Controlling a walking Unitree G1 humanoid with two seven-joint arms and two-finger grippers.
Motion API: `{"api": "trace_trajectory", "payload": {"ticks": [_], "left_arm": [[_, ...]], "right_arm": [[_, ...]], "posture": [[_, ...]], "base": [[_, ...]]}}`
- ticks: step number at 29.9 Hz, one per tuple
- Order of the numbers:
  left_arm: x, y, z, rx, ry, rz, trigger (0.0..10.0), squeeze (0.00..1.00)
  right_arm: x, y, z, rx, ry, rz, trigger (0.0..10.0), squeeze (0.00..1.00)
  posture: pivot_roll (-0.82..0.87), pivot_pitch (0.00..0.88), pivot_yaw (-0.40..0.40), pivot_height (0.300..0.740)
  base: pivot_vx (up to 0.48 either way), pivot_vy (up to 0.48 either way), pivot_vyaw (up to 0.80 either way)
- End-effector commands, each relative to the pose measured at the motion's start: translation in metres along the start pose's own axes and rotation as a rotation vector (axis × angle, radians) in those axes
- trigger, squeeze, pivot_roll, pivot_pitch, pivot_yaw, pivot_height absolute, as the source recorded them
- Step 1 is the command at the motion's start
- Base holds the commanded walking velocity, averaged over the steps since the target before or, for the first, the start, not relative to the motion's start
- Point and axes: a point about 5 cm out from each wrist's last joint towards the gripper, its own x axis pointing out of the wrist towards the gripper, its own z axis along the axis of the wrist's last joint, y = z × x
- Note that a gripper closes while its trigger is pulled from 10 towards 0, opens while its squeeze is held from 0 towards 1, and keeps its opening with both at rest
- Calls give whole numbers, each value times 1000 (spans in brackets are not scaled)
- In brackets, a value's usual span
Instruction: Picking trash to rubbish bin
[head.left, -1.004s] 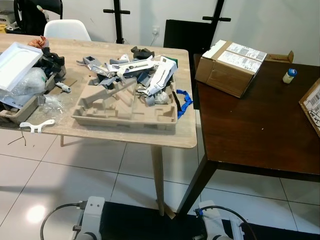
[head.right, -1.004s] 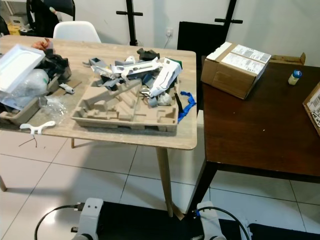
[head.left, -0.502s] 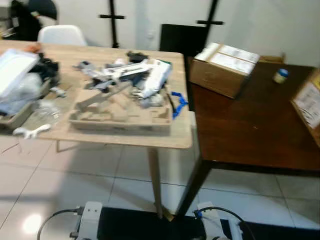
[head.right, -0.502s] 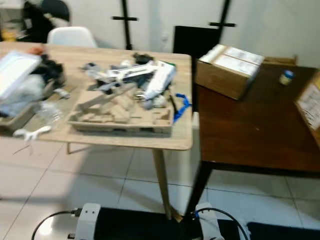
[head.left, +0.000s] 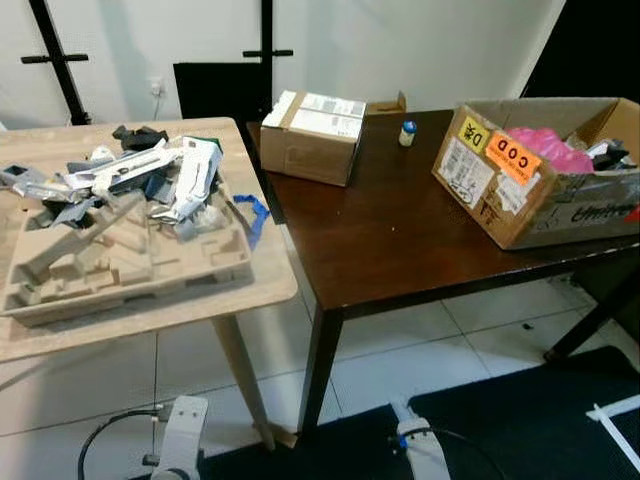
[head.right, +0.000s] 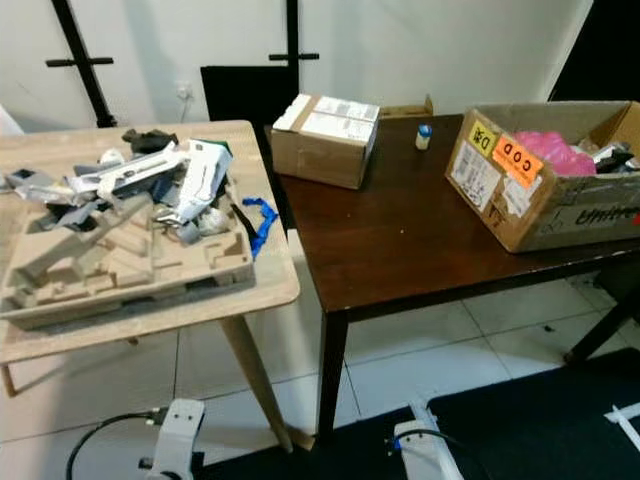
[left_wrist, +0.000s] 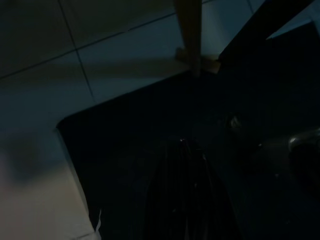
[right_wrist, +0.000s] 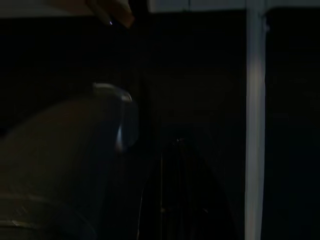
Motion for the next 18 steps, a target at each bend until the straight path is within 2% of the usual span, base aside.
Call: {"api": "trace_trajectory", "payload": {"ticks": [1,6,10,13,14,18], "left_arm": [[-2,4,-7,-6,24,18,10000,0],[-3,6,-8,-20,22,30,10000,0],[-4,5,-11,-20,23,31,10000,0],[-5,5,-13,-20,25,32,10000,0],[-5,5,-13,-11,26,27,10000,0],[-4,3,-12,-6,21,22,10000,0]], "right_arm": [[0,0,-1,-7,2,5,10000,0],[0,2,1,-59,9,31,10000,0],[1,6,1,-93,17,63,10000,0],[1,6,1,-70,10,43,10000,0],[1,4,1,-25,0,7,10000,0],[1,3,2,-40,-1,5,10000,0]], "posture": [[5,69,-28,740],[16,75,-38,740],[18,78,-41,740],[18,79,-41,740],[18,81,-43,740],[18,80,-44,740]], "base": [[0,0,0],[0,0,0],[0,0,800],[0,0,688],[0,0,0],[0,0,0]]}}
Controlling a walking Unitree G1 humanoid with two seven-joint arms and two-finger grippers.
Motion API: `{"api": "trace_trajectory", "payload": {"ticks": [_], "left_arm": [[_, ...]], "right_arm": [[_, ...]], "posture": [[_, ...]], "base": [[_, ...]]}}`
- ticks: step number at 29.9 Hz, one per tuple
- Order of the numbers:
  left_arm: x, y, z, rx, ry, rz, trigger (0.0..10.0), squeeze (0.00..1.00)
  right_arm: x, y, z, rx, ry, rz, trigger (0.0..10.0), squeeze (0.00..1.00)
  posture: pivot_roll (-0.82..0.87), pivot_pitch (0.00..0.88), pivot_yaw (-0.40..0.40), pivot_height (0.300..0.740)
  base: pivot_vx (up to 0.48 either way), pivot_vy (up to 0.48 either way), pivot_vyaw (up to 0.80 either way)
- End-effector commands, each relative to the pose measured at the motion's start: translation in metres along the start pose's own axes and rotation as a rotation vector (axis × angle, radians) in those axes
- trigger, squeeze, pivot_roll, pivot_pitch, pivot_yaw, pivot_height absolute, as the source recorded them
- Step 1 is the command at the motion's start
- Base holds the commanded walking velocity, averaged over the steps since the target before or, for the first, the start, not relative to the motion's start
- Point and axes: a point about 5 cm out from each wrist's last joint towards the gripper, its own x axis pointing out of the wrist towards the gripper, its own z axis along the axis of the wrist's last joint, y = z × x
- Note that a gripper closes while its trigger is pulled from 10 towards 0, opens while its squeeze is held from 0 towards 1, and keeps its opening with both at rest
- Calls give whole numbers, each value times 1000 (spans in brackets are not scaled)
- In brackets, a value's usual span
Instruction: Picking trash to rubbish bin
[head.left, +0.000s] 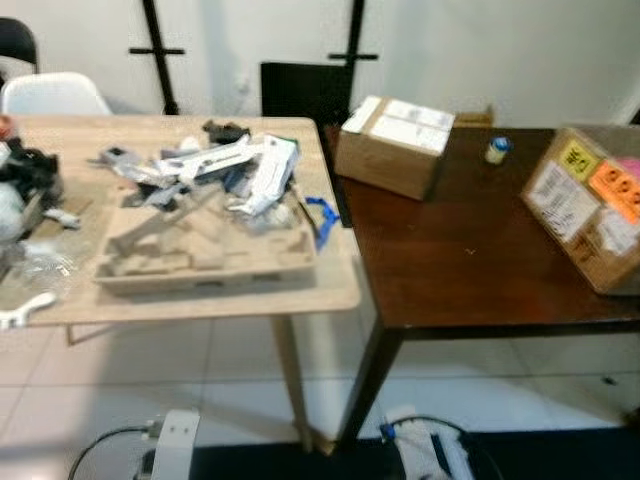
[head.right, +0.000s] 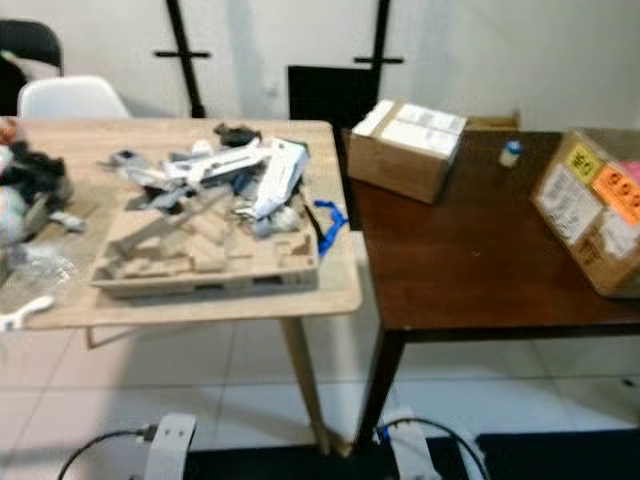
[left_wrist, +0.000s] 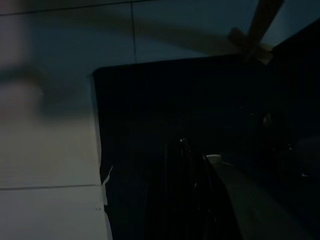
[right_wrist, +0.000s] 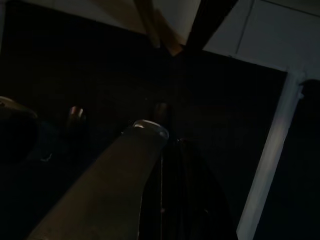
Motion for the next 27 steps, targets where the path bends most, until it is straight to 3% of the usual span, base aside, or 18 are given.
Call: {"api": "trace_trajectory", "payload": {"ticks": [1,8,27], "left_arm": [[1,-1,3,7,-10,-3,10000,0],[2,-3,6,2,-13,-10,10000,0],[4,-2,13,38,-20,-35,10000,0]], "right_arm": [[-2,-4,-10,8,29,-16,10000,0],[-2,-5,-9,12,29,-18,10000,0],[-2,0,-9,33,19,-10,10000,0]], "posture": [[19,80,-45,740],[19,81,-45,740],[24,89,-35,740]], "base": [[0,0,0],[0,0,0],[0,325,0]]}}
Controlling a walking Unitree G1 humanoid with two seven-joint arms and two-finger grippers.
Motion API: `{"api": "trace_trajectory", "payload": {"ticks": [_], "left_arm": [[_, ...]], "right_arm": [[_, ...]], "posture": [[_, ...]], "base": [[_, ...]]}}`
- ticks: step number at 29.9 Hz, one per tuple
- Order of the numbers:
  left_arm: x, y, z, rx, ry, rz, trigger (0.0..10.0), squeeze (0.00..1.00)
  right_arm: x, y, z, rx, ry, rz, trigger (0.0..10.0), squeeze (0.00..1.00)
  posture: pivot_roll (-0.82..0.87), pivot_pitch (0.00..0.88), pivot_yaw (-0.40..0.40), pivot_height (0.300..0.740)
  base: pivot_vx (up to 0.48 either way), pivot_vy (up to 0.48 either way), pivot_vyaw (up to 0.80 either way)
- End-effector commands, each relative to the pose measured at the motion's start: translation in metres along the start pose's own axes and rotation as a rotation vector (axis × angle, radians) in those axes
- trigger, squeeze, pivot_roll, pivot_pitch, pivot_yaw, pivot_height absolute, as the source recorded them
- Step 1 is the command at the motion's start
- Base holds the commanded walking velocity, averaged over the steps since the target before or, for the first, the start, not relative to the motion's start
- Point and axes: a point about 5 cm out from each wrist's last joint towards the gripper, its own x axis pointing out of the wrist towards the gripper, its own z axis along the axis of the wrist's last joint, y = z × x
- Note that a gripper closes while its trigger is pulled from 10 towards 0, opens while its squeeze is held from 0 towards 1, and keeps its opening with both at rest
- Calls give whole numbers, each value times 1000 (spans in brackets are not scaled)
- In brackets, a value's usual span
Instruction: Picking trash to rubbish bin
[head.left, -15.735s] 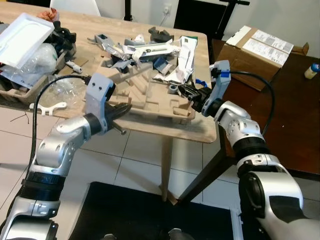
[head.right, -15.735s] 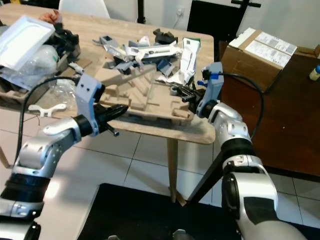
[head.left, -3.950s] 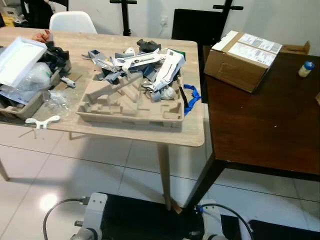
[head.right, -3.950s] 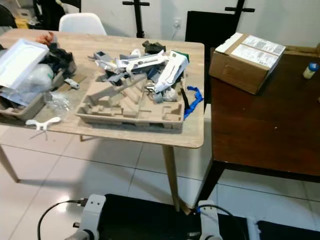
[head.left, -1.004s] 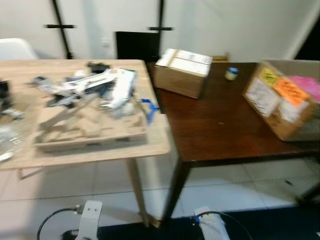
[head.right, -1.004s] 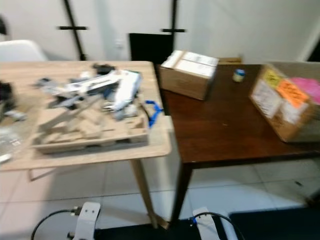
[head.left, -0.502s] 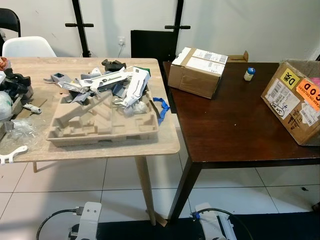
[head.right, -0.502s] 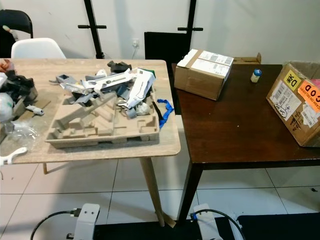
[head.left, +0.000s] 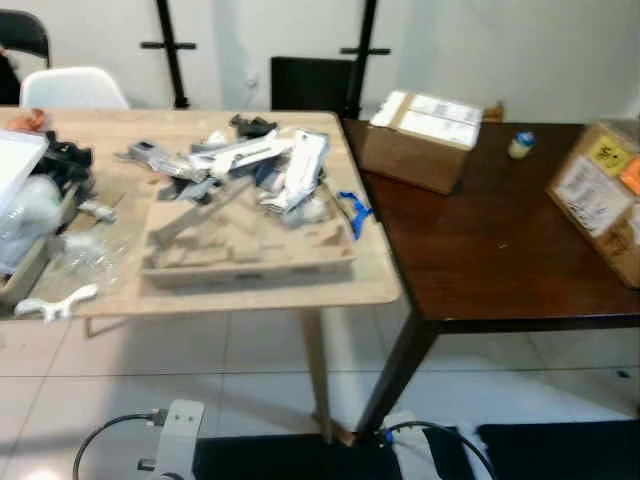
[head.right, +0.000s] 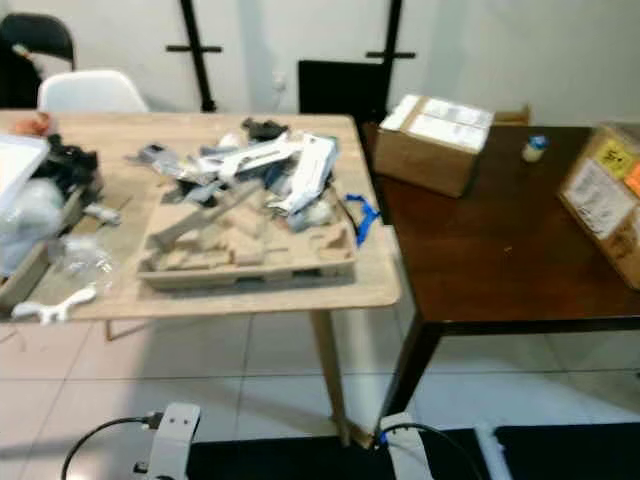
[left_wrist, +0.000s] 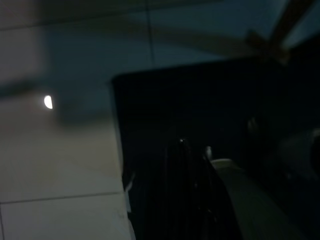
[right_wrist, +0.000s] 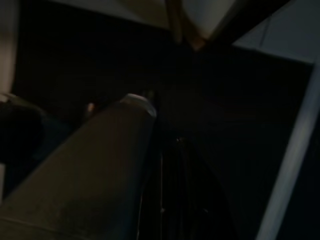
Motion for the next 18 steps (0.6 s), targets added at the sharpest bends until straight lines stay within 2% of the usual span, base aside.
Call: {"api": "trace_trajectory", "payload": {"ticks": [1,12,18], "left_arm": [[-1,2,-2,18,11,-5,10000,0],[0,4,5,41,-10,6,10000,0],[1,6,9,45,-29,20,10000,0]], "right_arm": [[0,3,-2,18,1,6,10000,0],[0,5,-3,33,-1,4,10000,0],[0,5,-4,36,3,3,10000,0]], "posture": [[24,89,-35,740],[23,90,-21,740],[24,90,-21,740]], "base": [[0,0,0],[0,-480,0],[0,0,0]]}}
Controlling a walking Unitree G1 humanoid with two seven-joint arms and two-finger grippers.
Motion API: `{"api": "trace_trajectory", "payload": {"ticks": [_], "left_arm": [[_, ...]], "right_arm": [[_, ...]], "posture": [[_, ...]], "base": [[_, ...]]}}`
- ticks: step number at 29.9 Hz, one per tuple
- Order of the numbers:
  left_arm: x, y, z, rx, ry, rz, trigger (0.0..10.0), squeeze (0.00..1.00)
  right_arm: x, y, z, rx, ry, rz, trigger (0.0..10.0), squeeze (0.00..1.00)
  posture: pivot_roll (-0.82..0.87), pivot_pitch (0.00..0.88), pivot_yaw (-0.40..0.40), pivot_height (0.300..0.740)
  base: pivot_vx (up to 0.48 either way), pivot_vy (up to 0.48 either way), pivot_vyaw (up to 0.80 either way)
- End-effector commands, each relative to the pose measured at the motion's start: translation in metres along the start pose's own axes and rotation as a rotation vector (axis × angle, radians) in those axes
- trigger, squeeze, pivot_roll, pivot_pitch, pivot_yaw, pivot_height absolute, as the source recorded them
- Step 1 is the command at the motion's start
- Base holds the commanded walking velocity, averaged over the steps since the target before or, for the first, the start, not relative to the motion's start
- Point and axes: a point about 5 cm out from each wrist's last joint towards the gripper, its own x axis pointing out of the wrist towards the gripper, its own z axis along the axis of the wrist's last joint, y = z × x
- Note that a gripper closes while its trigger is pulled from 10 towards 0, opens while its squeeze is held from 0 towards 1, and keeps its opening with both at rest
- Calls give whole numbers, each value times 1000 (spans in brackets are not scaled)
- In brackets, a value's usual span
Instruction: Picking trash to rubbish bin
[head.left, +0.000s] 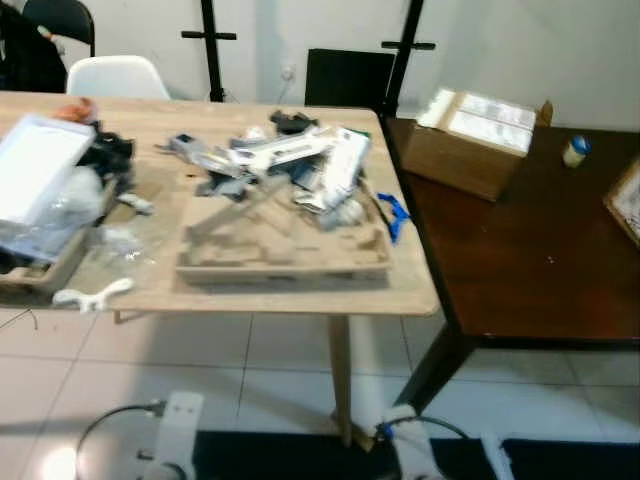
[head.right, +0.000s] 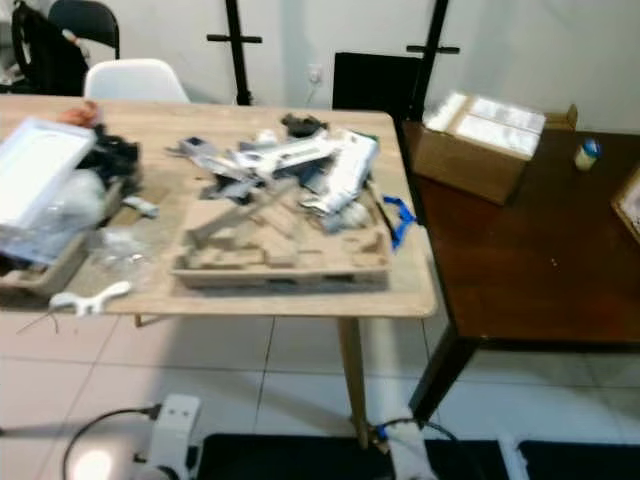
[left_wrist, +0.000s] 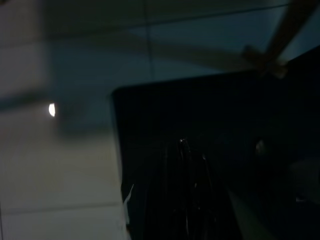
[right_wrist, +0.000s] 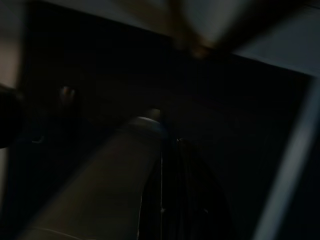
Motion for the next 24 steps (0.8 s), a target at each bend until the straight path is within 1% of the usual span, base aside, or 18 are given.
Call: {"api": "trace_trajectory", "payload": {"ticks": [1,8,13,17,18,21,22,23,24], "left_arm": [[-1,5,-3,16,8,17,10000,0],[-2,6,-3,9,1,30,10000,0],[-3,7,-6,7,1,35,10000,0],[-4,11,-6,-8,1,50,10000,0],[-4,11,-6,-8,1,50,10000,0],[-4,13,-6,-11,0,54,10000,0],[-4,13,-6,-11,0,54,10000,0],[-5,15,-4,-13,-15,51,10000,0],[-6,19,0,-7,-43,34,10000,0]], "right_arm": [[0,3,-7,25,16,3,10000,0],[0,4,-6,21,10,8,10000,0],[1,3,3,3,-18,16,10000,0],[2,1,16,-31,-52,35,10000,0],[2,1,16,-31,-52,35,10000,0],[2,1,24,-78,-73,50,10000,0],[2,1,24,-78,-73,50,10000,0],[2,1,32,-101,-105,87,10000,0],[2,1,44,-138,-143,155,10000,0]], "posture": [[24,89,-22,740],[24,85,-22,740],[22,77,-28,740],[23,68,-34,740],[23,68,-34,740],[22,64,-35,740],[22,64,-35,740],[21,59,-36,740],[19,55,-35,740]], "base": [[0,0,0],[0,0,0],[0,0,0],[0,0,0],[0,0,0],[0,0,0],[0,0,0],[0,0,0],[0,0,0]]}}
